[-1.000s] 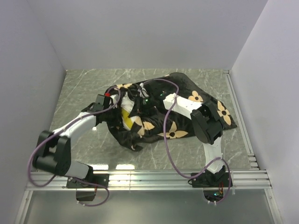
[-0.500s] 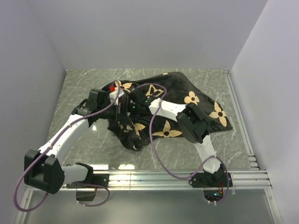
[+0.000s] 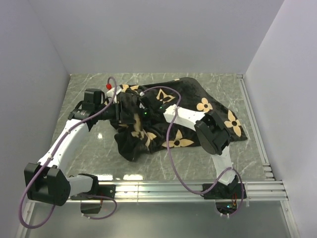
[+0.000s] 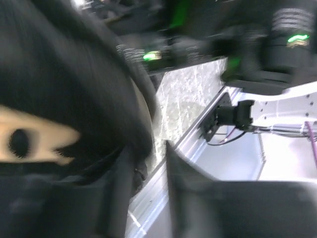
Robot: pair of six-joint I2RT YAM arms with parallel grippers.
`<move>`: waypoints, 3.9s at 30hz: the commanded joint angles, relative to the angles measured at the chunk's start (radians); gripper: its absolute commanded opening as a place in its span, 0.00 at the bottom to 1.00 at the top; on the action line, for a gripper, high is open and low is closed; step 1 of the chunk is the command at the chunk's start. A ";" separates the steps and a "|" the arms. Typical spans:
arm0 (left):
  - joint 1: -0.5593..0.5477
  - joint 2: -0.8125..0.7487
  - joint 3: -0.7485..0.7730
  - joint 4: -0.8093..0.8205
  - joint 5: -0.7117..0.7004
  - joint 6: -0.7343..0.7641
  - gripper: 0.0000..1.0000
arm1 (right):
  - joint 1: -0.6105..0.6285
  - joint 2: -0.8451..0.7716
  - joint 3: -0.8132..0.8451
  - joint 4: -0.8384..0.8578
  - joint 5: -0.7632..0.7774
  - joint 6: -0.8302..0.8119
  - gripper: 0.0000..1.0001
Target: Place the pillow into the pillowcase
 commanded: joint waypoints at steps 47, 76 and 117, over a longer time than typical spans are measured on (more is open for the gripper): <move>-0.130 0.118 -0.157 0.525 -0.269 -0.312 0.47 | 0.040 -0.150 -0.058 -0.327 0.441 -0.405 0.18; -0.133 0.018 -0.134 0.448 -0.148 -0.330 0.37 | 0.040 -0.064 -0.017 -0.374 0.534 -0.404 0.22; 0.119 -0.094 -0.234 0.183 0.006 -0.088 0.00 | -0.103 -0.248 -0.017 -0.361 0.132 -0.450 0.31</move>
